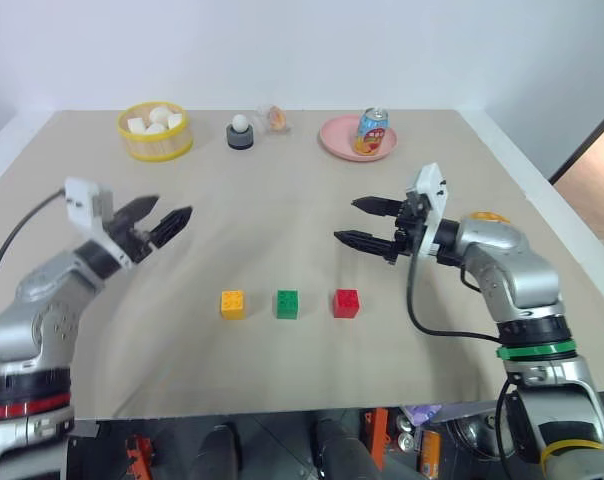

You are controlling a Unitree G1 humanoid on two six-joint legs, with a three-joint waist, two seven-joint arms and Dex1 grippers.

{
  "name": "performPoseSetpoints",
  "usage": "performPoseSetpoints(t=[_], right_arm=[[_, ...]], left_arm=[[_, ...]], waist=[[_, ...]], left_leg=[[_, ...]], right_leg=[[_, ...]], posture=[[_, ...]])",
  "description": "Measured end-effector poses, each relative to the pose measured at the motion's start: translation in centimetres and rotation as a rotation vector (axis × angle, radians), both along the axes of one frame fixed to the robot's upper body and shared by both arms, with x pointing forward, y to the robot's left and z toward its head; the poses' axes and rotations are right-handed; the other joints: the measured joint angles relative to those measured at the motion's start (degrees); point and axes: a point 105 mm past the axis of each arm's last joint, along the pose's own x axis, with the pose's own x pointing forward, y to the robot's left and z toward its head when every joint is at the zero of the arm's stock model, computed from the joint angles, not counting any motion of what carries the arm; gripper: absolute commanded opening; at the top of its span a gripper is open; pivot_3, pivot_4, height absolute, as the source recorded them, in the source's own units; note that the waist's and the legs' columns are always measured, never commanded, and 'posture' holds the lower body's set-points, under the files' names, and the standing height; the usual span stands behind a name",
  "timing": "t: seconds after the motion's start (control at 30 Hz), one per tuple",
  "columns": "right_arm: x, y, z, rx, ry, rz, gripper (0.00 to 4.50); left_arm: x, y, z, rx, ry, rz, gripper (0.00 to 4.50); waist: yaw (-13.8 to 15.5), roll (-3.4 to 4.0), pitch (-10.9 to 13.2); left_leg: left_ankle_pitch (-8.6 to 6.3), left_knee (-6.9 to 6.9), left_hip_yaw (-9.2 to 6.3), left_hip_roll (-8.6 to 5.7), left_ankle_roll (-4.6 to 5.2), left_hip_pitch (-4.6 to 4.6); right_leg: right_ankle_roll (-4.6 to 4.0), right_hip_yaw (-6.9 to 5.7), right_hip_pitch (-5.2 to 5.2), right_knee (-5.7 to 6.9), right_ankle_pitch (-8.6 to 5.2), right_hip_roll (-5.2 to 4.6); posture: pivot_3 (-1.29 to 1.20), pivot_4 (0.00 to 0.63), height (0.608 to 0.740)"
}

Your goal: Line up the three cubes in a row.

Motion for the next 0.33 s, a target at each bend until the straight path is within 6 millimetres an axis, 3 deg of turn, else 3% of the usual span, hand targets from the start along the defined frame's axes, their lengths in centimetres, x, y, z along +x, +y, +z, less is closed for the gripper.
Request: performPoseSetpoints(t=[0.2,0.33], right_arm=[[0.5,-3.1,-4.1,0.065,0.074,-0.274,4.2],[1.1,-5.8,-4.1,0.087,0.041,-0.452,4.2]], left_arm=[[-2.7,1.1,-3.1,-0.056,0.06,0.273,4.31],[-3.6,1.4,-4.2,-0.058,0.087,0.344,4.31]], waist=[[0.9,-0.03,0.0],[1.1,-0.03,0.0]], left_leg=[[0.01,-0.01,0.0,-0.06,-0.03,0.01],[0.15,0.01,0.02,-0.06,-0.12,0.09]], right_leg=[[0.04,0.03,0.06,-0.02,-0.03,-0.04],[-0.26,0.03,0.03,-0.02,0.08,-0.02]], posture=[[0.0,0.15,0.74],[0.0,0.15,0.74]])
